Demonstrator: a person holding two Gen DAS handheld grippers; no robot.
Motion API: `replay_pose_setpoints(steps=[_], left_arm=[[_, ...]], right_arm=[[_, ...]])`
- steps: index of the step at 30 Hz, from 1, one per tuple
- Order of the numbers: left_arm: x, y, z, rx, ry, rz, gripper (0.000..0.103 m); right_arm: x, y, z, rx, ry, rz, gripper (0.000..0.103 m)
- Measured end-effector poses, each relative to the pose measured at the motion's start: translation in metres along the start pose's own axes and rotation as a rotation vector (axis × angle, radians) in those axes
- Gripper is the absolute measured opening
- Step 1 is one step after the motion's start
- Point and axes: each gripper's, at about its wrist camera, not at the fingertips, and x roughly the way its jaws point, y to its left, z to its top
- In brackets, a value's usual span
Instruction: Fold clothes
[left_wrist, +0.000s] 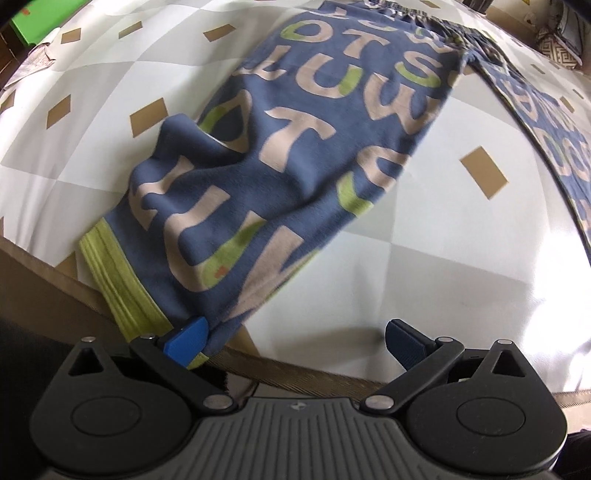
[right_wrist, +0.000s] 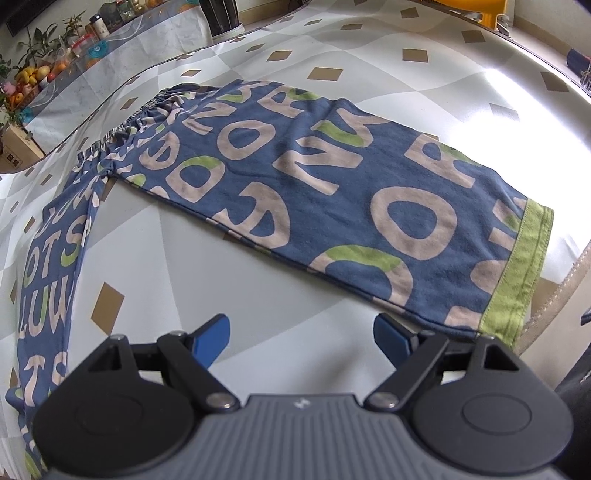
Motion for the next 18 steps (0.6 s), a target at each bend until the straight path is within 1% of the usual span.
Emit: replay_pose_setpoints(steps=[3,6,11,13,14,18], left_arm=[[-0.001,-0.007,-0.005,0.019,0.012,-0.009,0.101],[-0.003,-0.01,-0.009,0.007,0.021,-0.033,0.101],[-0.011,-0.007,-0.009,-0.056,0.044,-0.108,0.101],[-0.016,-0.004,-0.01,-0.101,0.046,-0.141,0.097],[-0.019,-0.002,-0.008,-0.116,0.031,-0.144,0.096],[-0.033,0.007,0.006,-0.106,-0.106,-0.079,0.096]], right_arm=[[0.0,0.001,0.0,-0.002,0.0,0.001,0.084],[-0.001,0.002,-0.001,-0.006,-0.003,0.003,0.084],[-0.001,0.002,-0.001,-0.002,-0.004,0.003,0.084],[-0.001,0.002,-0.001,0.0,-0.004,0.002,0.084],[-0.001,0.002,-0.001,0.0,-0.004,0.002,0.084],[0.0,0.003,-0.002,-0.008,-0.001,-0.002,0.084]])
